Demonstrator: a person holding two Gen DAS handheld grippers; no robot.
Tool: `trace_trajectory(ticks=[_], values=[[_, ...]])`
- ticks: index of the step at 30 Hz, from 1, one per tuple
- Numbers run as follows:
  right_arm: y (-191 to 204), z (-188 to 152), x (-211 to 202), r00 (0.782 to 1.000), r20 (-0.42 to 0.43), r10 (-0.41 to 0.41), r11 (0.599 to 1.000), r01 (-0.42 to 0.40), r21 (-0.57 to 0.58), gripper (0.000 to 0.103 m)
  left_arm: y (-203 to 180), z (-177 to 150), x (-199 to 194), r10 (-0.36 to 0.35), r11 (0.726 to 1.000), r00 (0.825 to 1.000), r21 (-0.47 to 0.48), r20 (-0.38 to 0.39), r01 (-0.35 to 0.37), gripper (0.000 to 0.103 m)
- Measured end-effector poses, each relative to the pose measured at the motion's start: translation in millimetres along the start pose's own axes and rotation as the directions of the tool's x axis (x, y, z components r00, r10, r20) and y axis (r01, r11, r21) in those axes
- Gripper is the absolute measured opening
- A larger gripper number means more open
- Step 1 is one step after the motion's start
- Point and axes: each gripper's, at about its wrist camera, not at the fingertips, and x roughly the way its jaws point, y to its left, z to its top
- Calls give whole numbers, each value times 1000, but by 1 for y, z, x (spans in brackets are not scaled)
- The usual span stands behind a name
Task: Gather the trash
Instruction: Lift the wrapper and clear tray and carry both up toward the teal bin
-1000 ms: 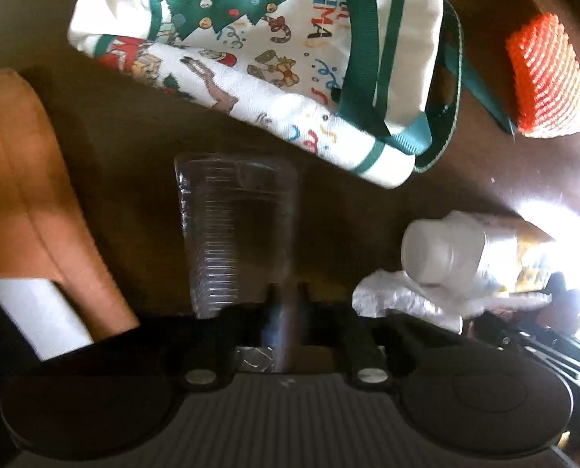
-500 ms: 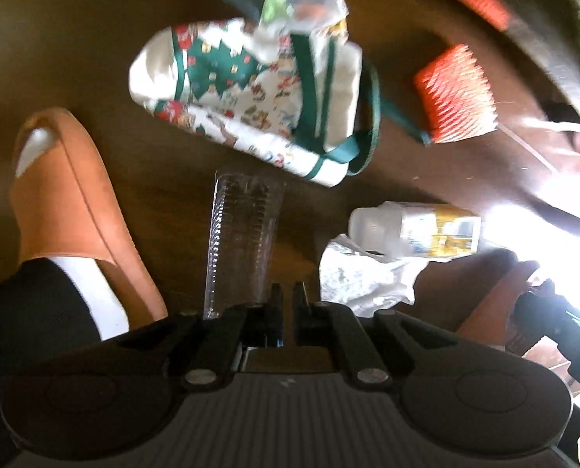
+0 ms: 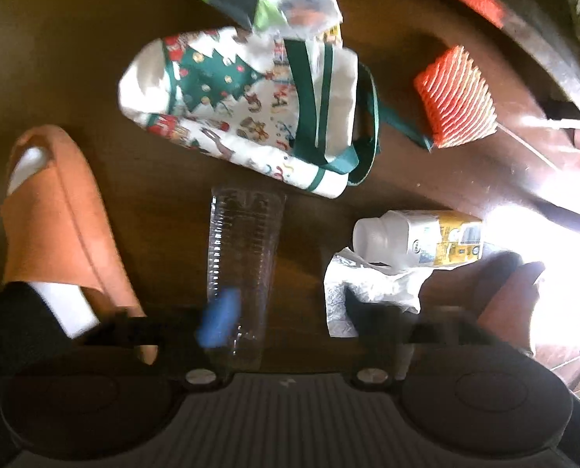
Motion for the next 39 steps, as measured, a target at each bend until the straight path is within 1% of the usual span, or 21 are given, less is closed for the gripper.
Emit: trace_trajectory(ticks=[1,4,8,10,15,17,19,21,22,23,24,29,32,36,39], values=[[0,0,4,1000,-3,1,1000,-1,0,27,-1,1,6,15,1000,1000,2,2,-15,74],[-2,4,15,1000,-20,6,1000,-6,0,27,1,7,30,56,998,998,3,-28,-56,74],[-2,4,19,999,-38,23,1000,-23,8,28,7,13,61,118,993,991,10,-65,-118,74],[-2,5,22,999,-47,27,1000,-26,8,28,9,15,75,134,991,987,25,-85,-132,74],[2,5,31,996,-77,37,999,-37,-2,28,10,20,95,155,987,984,49,-93,-150,74],[4,5,34,996,-83,33,999,-34,-13,28,12,21,98,141,990,985,35,-96,-138,73],[5,5,35,996,-89,32,999,-33,-15,28,12,22,100,129,991,988,28,-88,-127,64],[4,5,36,995,-91,32,999,-34,-12,28,12,22,101,127,992,988,31,-84,-125,47],[4,5,36,995,-91,31,999,-32,-12,28,14,24,100,122,992,989,33,-85,-119,46],[5,5,36,995,-91,29,999,-31,-12,28,14,22,100,117,993,990,34,-80,-114,42],[5,5,36,996,-89,31,999,-32,-12,28,11,20,101,114,993,991,35,-76,-112,41],[12,6,35,996,-87,23,999,-27,-42,28,2,15,87,124,991,990,51,-71,-120,40],[17,5,35,997,-82,7,998,-12,-69,28,-6,12,70,148,988,987,61,-65,-144,40],[19,2,31,997,-69,-14,997,9,-73,28,-18,7,31,123,990,992,76,-9,-122,40],[20,0,20,998,-48,-33,997,30,-65,27,-27,0,-6,100,992,994,79,37,-102,40]])
